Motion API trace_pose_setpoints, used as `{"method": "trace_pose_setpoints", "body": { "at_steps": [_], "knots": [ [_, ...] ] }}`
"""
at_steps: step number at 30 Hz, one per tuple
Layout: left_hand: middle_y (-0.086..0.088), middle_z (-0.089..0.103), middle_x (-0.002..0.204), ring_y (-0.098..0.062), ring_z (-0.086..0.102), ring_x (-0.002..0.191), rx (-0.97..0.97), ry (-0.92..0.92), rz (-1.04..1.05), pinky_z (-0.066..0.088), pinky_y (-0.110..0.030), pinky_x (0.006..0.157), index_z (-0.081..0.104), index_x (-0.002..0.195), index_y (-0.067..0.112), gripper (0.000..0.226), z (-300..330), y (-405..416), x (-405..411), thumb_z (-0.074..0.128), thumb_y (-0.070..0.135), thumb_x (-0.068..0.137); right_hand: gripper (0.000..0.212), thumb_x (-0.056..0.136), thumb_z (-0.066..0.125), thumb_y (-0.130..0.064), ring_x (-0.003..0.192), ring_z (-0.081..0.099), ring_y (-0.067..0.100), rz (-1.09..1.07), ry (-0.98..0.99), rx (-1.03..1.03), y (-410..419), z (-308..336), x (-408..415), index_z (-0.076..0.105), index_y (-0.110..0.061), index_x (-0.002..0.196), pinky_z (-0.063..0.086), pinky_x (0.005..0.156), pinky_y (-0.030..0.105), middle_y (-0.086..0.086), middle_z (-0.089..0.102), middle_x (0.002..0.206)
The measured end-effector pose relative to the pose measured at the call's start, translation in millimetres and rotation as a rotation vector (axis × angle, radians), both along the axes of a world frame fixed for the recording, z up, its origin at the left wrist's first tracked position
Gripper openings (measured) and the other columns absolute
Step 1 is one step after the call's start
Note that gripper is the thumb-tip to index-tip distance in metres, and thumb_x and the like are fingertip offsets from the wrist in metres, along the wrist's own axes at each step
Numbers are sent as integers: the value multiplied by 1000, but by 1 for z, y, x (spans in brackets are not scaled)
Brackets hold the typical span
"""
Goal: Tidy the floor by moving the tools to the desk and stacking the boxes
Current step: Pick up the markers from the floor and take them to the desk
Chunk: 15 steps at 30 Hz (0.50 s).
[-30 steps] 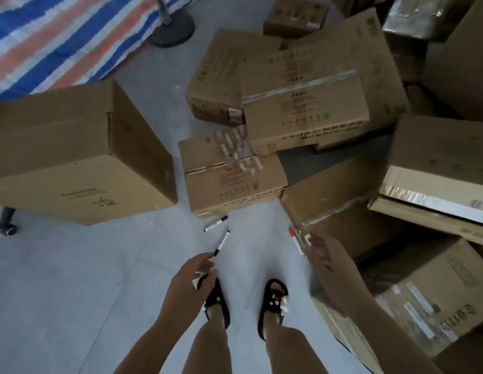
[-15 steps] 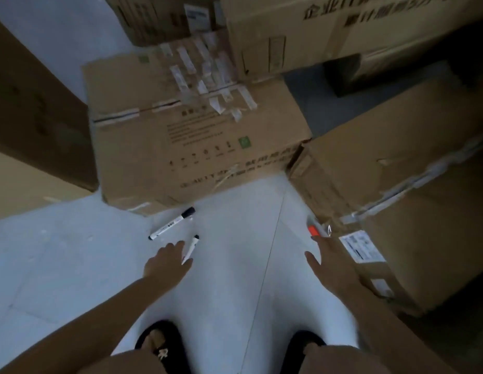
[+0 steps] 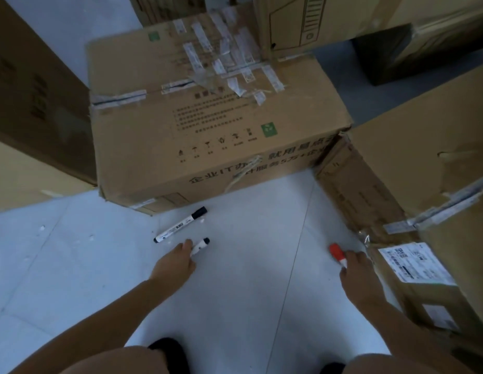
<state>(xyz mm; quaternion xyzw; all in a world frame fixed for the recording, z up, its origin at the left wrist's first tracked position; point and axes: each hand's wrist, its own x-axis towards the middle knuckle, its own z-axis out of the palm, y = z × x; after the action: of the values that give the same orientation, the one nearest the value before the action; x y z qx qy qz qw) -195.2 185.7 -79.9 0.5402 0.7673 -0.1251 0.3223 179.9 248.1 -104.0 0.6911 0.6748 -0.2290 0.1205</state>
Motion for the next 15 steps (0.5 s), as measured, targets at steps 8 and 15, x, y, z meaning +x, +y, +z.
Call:
{"method": "trace_pose_setpoints", "body": {
  "at_steps": [8, 15],
  "knots": [
    [-24, 50, 118, -41, 50, 106, 213, 222, -41, 47, -46, 78, 46, 129, 1, 46, -4, 36, -46, 57, 20, 89, 33, 91, 54, -11, 83, 56, 23, 211, 265, 111, 28, 32, -71, 54, -10, 123, 40, 66, 25, 10, 51, 105],
    [-13, 53, 112, -29, 50, 102, 172, 215, -93, 41, -36, 73, 47, 119, 6, 30, -12, 44, -28, 46, 17, 92, 33, 90, 56, -8, 87, 59, 27, 196, 336, 137, 30, 44, -80, 55, -8, 122, 45, 68, 28, 11, 53, 106]
  ]
}}
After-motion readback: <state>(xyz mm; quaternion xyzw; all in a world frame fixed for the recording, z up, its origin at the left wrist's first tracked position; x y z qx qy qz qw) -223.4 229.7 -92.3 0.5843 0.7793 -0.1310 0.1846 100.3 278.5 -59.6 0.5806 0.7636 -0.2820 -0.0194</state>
